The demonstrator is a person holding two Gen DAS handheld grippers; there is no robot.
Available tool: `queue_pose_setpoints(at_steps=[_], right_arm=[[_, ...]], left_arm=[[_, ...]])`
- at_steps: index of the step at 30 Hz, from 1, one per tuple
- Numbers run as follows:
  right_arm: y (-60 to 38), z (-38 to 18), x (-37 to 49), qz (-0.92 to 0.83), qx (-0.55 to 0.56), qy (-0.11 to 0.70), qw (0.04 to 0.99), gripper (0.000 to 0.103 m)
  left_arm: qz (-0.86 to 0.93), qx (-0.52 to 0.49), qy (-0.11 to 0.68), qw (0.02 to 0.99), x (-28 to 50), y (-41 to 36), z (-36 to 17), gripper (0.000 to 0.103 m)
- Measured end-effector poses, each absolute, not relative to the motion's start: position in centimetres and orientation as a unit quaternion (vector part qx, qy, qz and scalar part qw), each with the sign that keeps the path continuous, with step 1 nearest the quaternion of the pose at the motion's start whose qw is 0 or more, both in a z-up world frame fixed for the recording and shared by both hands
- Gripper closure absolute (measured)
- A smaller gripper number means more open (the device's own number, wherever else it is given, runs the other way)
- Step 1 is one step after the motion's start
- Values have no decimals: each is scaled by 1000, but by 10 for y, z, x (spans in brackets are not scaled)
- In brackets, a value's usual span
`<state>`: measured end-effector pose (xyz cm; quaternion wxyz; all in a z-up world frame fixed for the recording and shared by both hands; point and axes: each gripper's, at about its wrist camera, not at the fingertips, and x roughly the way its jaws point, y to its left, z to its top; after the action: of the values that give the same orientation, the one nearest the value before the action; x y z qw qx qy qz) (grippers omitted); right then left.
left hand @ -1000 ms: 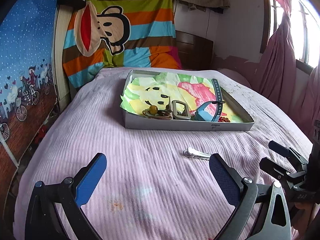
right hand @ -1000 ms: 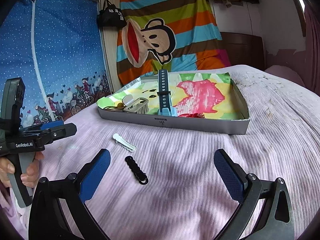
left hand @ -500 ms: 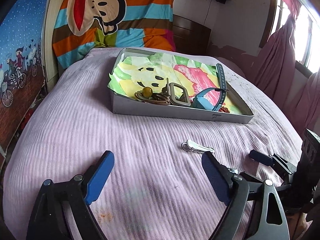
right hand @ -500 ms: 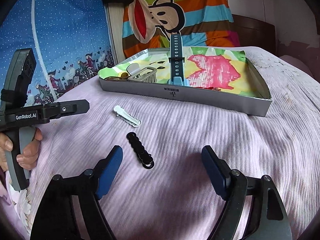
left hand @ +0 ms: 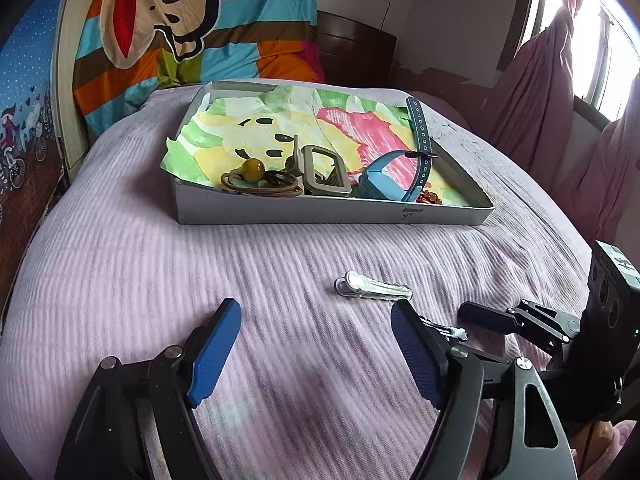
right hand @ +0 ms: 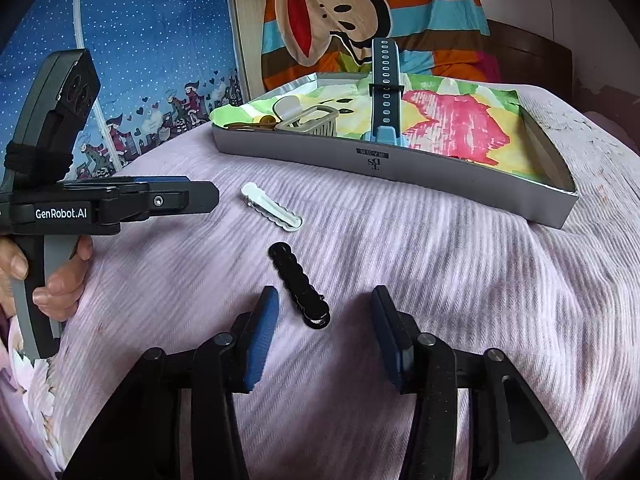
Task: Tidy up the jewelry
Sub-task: 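Grasp the white hair clip with the left tool while the right tool grasps the black bead strand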
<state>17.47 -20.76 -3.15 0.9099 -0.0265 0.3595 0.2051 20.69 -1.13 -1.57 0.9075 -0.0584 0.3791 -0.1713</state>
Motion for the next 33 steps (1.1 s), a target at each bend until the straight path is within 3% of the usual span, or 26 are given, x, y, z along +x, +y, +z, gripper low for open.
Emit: queue_pose_setpoints(at_steps=[4,6,19,28,33], right_arm=[[-208,-34,178,201,-26,363,910,84],[-211,-34,179,198,-21,364,910,87],[-244,-31,188,125,43,342,930,88],[-252,-37,195,119,76,341,929,88],[-255,-40,195,122,84,343,928,88]], left_arm=[[-182,-51,382,904,211,-16,-17,32],[-188,-43,383,903,214,-20,-17,34],[-212,23,377,901,228,-48,-18,46],[-235,54,367,898,223,-64,-20,67],[-241,57,367,897,218,-63,-19,73]])
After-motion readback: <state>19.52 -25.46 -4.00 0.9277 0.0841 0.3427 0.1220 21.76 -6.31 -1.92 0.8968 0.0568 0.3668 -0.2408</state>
